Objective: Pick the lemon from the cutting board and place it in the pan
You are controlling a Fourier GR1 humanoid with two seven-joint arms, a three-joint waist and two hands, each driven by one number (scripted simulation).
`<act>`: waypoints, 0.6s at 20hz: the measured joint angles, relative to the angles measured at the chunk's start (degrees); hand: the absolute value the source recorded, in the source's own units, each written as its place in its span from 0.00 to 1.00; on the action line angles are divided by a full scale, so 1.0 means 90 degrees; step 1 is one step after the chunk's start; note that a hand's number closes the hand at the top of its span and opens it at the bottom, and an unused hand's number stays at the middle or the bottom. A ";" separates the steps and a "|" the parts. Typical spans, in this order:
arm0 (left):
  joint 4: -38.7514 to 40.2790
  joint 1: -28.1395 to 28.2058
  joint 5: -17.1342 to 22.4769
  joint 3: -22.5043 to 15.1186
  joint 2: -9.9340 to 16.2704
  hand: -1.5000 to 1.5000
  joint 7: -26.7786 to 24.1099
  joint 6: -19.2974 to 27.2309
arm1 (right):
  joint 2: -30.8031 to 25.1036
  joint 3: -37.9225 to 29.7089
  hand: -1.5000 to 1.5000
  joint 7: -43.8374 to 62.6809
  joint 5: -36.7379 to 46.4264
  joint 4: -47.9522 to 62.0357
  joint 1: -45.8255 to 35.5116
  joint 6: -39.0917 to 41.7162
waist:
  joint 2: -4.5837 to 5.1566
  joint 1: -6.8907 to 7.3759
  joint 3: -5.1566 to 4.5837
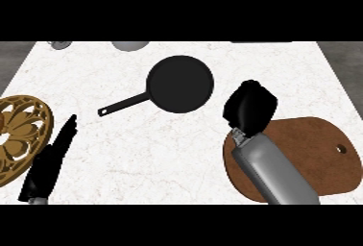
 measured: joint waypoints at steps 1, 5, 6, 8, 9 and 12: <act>-0.0002 -0.0010 -0.0047 -0.0054 -0.0040 0.50 -0.0008 0.0022 | 0.0121 -0.0057 1.00 0.0007 0.0184 -0.0002 -0.0157 0.0052 | 0.0021 0.0039 0.0007; 0.0009 -0.0102 -0.0071 -0.0103 -0.0102 0.50 -0.0029 0.0001 | 0.0400 -0.0385 1.00 -0.0002 0.0445 0.0205 -0.0739 0.0124 | 0.0097 0.0190 0.0025; 0.0017 -0.0177 -0.0103 -0.0134 -0.0132 0.50 0.0004 0.0017 | 0.0438 -0.0476 1.00 -0.0011 0.0420 0.0333 -0.0902 0.0108 | 0.0117 0.0225 0.0029; 0.0025 -0.0248 -0.0093 -0.0138 -0.0117 0.50 -0.0017 -0.0040 | 0.0492 -0.0640 1.00 -0.0057 0.0363 0.0681 -0.1152 0.0006 | 0.0152 0.0306 0.0034; 0.0020 -0.0223 -0.0095 -0.0142 -0.0108 0.50 -0.0053 -0.0061 | 0.0513 -0.0815 1.00 -0.0119 0.0321 0.0856 -0.1286 -0.0053 | 0.0164 0.0334 0.0036; 0.0026 -0.0291 -0.0116 -0.0185 -0.0124 0.50 -0.0073 -0.0099 | 0.0555 -0.1337 1.00 -0.0321 0.0158 0.1432 -0.1666 -0.0319 | 0.0217 0.0431 0.0041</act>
